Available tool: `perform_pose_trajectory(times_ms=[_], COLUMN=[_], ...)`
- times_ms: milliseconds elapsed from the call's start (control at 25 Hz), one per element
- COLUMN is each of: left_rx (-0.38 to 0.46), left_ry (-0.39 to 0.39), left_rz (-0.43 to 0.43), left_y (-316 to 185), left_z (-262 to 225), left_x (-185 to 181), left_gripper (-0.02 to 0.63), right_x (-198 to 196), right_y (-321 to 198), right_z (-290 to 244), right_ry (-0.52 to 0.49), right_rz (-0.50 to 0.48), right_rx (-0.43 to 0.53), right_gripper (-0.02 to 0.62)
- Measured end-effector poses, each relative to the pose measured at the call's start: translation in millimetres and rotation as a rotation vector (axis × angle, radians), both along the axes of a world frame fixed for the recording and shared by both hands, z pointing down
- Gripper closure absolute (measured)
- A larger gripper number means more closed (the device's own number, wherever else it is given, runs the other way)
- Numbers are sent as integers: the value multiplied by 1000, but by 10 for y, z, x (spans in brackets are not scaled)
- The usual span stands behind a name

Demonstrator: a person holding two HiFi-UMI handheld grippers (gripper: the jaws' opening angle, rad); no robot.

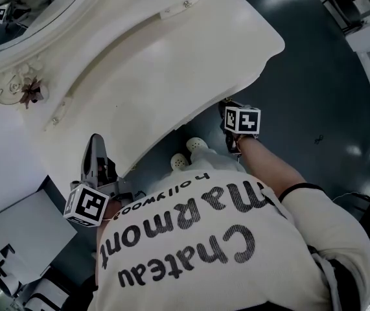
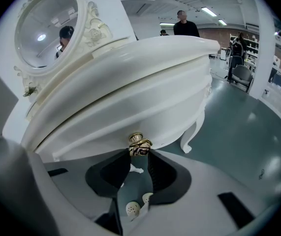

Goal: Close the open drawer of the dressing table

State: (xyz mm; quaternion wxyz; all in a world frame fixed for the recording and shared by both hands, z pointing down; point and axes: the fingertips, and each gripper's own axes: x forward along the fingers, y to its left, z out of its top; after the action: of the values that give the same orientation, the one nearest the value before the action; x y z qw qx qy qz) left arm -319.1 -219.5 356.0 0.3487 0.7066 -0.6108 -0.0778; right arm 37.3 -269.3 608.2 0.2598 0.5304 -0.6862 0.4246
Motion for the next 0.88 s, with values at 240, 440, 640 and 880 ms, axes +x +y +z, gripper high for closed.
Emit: perform_pose_trajectory(times_ms=[240, 440, 640, 880], left_rx=[2, -8, -6, -6], left_ry=[4, 6, 2, -8], left_rz=[-39, -42, -47, -66], left_y=[24, 18, 8, 21], left_z=[-6, 9, 8, -29], left_x=[-26, 11, -4, -45], left_gripper=[598, 598, 598, 598], right_x=[-29, -61, -113, -122], right_y=[-70, -128, -176, -219], right_z=[-17, -32, -10, -23], right_ry=[-5, -11, -18, -11], right_rz=[-22, -38, -47, -52], right_rx=[10, 18, 26, 31], right_gripper=[468, 466, 465, 465])
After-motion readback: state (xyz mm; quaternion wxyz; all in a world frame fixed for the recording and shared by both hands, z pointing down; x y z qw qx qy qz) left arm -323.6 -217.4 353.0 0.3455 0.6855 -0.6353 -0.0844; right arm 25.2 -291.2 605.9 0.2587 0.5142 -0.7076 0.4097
